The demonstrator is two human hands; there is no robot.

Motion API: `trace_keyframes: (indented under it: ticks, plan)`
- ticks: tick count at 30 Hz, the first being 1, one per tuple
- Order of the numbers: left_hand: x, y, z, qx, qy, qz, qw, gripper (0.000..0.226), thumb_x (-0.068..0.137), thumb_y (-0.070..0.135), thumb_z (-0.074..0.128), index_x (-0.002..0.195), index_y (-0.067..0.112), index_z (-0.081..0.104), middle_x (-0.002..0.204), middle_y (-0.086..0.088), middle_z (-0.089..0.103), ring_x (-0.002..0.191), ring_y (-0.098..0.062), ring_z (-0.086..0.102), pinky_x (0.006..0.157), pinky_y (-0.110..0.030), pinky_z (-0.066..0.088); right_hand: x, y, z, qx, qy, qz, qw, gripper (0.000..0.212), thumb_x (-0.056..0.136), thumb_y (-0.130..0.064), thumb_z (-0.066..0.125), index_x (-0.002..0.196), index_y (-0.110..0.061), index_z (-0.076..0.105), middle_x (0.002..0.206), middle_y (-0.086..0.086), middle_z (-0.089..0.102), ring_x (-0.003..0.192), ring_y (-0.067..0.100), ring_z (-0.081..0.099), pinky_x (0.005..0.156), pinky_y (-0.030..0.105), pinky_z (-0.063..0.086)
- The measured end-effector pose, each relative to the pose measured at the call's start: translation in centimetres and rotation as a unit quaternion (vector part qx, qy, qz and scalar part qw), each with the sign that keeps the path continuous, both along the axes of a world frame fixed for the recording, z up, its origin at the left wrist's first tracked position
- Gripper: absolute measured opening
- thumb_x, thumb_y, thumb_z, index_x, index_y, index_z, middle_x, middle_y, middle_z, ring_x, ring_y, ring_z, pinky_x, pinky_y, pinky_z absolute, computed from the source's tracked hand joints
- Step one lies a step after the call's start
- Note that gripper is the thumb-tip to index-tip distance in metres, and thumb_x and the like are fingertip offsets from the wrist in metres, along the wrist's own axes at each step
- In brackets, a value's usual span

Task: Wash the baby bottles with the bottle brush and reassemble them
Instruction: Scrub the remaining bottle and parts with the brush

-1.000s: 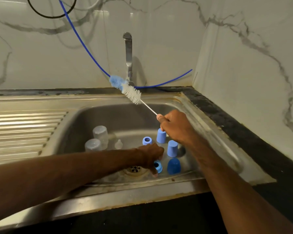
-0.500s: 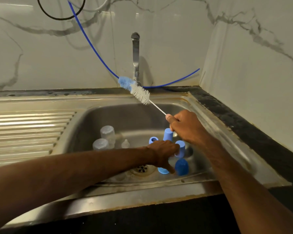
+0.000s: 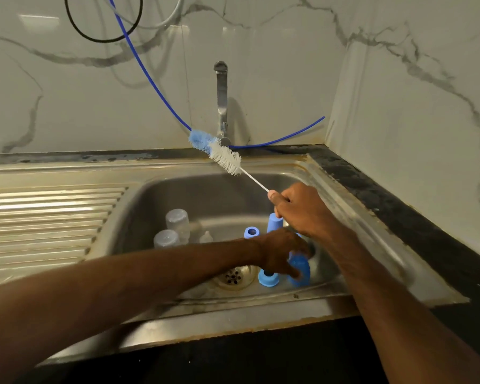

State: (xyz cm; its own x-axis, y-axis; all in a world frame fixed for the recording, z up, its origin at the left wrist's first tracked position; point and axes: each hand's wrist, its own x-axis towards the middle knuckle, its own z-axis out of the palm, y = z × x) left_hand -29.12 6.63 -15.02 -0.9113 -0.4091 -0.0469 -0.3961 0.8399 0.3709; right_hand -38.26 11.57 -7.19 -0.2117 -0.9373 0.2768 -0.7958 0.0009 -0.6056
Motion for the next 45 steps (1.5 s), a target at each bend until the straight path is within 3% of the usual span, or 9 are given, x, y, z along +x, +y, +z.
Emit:
trace_keyframes:
  ticks: [6, 10, 14, 19, 24, 27, 38, 43, 45]
  plan:
    - [7.4, -2.3, 5.0, 0.049, 0.087, 0.135, 0.986, 0.037, 0.08, 0.034, 0.086, 0.11, 0.018, 0.071, 0.103, 0.007, 0.072, 0.091, -0.01, 0.07, 0.084, -0.026, 0.054, 1.2, 0.2, 0.2, -0.024, -0.09, 0.049, 0.994, 0.052, 0.105, -0.031, 0.05, 0.059, -0.015, 0.067, 0.046, -0.005, 0.059, 0.044, 0.006, 0.052, 0.058, 0.028, 0.044]
    - [12.7, -3.8, 6.7, 0.188, 0.184, 0.224, 0.938, 0.031, 0.086, 0.02, 0.083, 0.114, 0.013, 0.072, 0.102, -0.004, 0.076, 0.087, -0.014, 0.074, 0.079, -0.035, 0.064, 1.9, 0.6, 0.0, -0.031, -0.106, 0.066, 0.992, 0.049, 0.104, -0.029, 0.054, 0.059, -0.017, 0.068, 0.05, 0.007, 0.053, 0.047, 0.014, 0.046, 0.059, 0.03, 0.04]
    - [17.0, -4.8, 8.1, 0.318, 0.383, 0.299, 0.814, 0.029, 0.091, 0.009, 0.075, 0.119, 0.009, 0.066, 0.112, -0.012, 0.074, 0.096, -0.026, 0.075, 0.077, -0.034, 0.063, 3.3, 1.4, 0.2, -0.037, -0.081, 0.078, 0.993, 0.041, 0.102, -0.031, 0.058, 0.066, -0.018, 0.073, 0.063, 0.027, 0.06, 0.053, 0.02, 0.048, 0.06, 0.036, 0.044]
    - [19.5, -5.9, 8.3, 0.407, 0.476, 0.358, 0.692, 0.017, 0.101, 0.02, 0.059, 0.113, 0.01, 0.067, 0.111, -0.016, 0.072, 0.079, -0.017, 0.064, 0.066, -0.027, 0.053, 4.5, 1.8, 0.7, -0.062, -0.106, 0.07, 0.99, 0.036, 0.099, -0.032, 0.062, 0.067, -0.019, 0.075, 0.054, 0.016, 0.057, 0.051, 0.022, 0.046, 0.06, 0.04, 0.045]
    - [21.7, -8.0, 9.2, 0.461, 0.645, 0.342, 0.504, 0.032, 0.105, 0.039, 0.051, 0.122, 0.013, 0.061, 0.12, -0.016, 0.065, 0.101, -0.025, 0.064, 0.081, -0.034, 0.056, 3.6, 2.5, 0.8, -0.068, -0.143, 0.074, 0.985, 0.036, 0.096, -0.023, 0.068, 0.062, -0.014, 0.074, 0.062, 0.03, 0.057, 0.053, 0.018, 0.048, 0.061, 0.031, 0.043]
    - [22.9, -9.5, 8.6, 0.498, 0.699, 0.307, 0.411, 0.051, 0.106, 0.044, 0.048, 0.139, 0.005, 0.05, 0.135, -0.023, 0.058, 0.114, -0.033, 0.066, 0.088, -0.044, 0.057, 3.3, 3.2, 0.6, -0.045, -0.117, 0.076, 0.989, 0.038, 0.094, -0.022, 0.07, 0.058, -0.011, 0.071, 0.052, 0.013, 0.061, 0.05, 0.008, 0.05, 0.06, 0.024, 0.042]
    - [21.9, -11.9, 8.4, 0.45, 0.695, 0.354, 0.435, 0.043, 0.106, 0.039, 0.05, 0.135, 0.007, 0.047, 0.119, -0.016, 0.06, 0.106, -0.033, 0.069, 0.077, -0.04, 0.061, 1.0, 2.9, 0.6, -0.048, -0.031, -0.003, 0.998, 0.036, 0.092, -0.034, 0.072, 0.058, -0.025, 0.074, 0.059, -0.004, 0.07, 0.061, 0.017, 0.068, 0.073, 0.042, 0.056]
    - [20.8, -11.5, 7.3, 0.438, 0.623, 0.329, 0.558, 0.046, 0.106, 0.04, 0.049, 0.134, 0.004, 0.055, 0.129, -0.022, 0.065, 0.11, -0.033, 0.071, 0.081, -0.039, 0.063, 1.6, 2.7, 0.6, -0.046, 0.012, -0.01, 0.999, 0.03, 0.091, -0.032, 0.073, 0.062, -0.027, 0.076, 0.059, -0.009, 0.07, 0.059, 0.007, 0.065, 0.068, 0.03, 0.051]
    - [19.9, -10.9, 6.9, 0.445, 0.597, 0.338, 0.576, 0.048, 0.106, 0.04, 0.049, 0.138, 0.005, 0.05, 0.131, -0.022, 0.063, 0.111, -0.033, 0.069, 0.077, -0.038, 0.063, 1.9, 2.9, 0.9, -0.062, 0.007, -0.002, 0.998, 0.025, 0.09, -0.03, 0.074, 0.066, -0.025, 0.079, 0.061, -0.013, 0.071, 0.062, 0.002, 0.066, 0.067, 0.025, 0.05]
